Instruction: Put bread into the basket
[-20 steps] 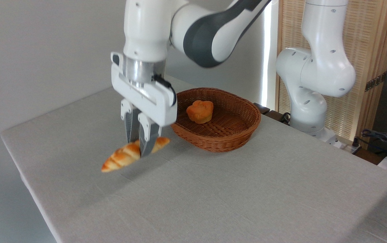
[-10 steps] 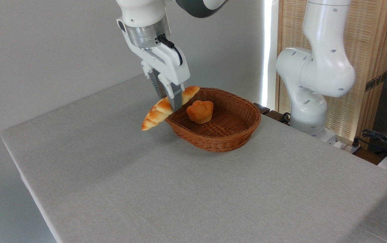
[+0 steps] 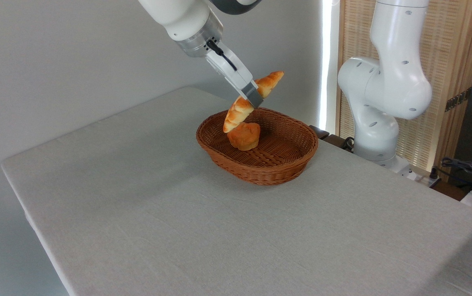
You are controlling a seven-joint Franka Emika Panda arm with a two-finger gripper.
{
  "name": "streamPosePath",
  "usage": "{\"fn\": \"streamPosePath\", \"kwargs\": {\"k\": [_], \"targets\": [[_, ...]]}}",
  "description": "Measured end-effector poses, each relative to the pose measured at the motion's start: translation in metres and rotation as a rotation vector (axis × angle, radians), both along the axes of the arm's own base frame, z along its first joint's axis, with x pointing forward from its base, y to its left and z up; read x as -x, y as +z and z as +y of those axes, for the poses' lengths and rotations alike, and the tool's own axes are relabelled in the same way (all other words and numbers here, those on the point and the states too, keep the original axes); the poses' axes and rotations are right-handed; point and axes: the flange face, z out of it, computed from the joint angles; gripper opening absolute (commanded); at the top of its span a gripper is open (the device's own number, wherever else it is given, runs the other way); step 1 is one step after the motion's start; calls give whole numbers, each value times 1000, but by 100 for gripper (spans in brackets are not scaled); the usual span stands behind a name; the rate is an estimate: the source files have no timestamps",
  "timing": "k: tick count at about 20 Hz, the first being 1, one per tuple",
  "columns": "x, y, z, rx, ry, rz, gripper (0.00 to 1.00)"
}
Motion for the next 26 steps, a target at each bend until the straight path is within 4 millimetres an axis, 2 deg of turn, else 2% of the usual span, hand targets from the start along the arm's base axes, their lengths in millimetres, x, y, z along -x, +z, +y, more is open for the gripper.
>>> {"fn": "streamPosePath", "kwargs": {"k": [4,17,19,22,26], "targets": [[0,-8,0,16,-32,16,100],[-2,-15,-5,10,-60,22,100],[-11,-13,-4,11,-47,-40,100],[-36,-3,4,10,-10,-213,100],[-66,19,18,11,41,-446,100]]}}
